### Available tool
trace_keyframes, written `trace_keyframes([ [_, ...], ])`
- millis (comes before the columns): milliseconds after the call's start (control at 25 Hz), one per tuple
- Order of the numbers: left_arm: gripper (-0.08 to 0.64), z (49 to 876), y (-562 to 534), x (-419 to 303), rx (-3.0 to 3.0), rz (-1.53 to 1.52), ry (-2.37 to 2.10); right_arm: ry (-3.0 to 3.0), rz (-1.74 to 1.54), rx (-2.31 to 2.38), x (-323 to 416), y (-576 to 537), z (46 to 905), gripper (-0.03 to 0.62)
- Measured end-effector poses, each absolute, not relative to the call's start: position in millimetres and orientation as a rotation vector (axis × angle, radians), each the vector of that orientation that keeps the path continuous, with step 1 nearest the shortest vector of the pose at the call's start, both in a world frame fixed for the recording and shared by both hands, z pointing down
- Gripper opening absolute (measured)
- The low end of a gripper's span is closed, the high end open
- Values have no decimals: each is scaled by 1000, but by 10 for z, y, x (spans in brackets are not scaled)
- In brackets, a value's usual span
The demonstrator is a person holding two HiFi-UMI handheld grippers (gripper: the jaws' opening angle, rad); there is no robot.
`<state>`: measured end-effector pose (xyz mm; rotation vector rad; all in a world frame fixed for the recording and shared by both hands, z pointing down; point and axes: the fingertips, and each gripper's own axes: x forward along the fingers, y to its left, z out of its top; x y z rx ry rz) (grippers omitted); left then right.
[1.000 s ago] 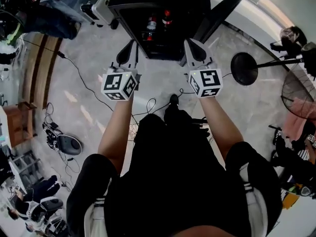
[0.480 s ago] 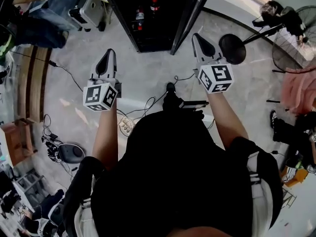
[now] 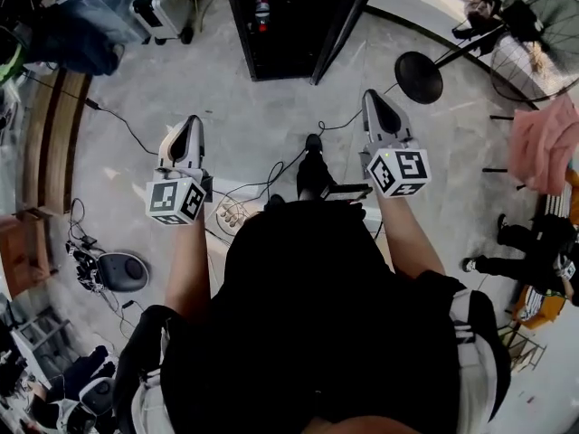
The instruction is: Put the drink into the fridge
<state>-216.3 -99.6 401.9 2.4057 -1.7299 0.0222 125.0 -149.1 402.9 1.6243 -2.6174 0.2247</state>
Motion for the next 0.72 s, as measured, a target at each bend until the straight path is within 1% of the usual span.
trace_keyframes([
  [200,14,4201,-483,-2296,2338,10,-1791,-2573,253,1603,1139,-973,4259,21],
  [360,14,4236,-282,-2313,2289,17,-1828,-2609,239,1527,1056,-841,4282,21],
  [720,14,4080,-269,-1949,2298,59,-1860,-2687,270,1435,1163,-799,4199,21],
])
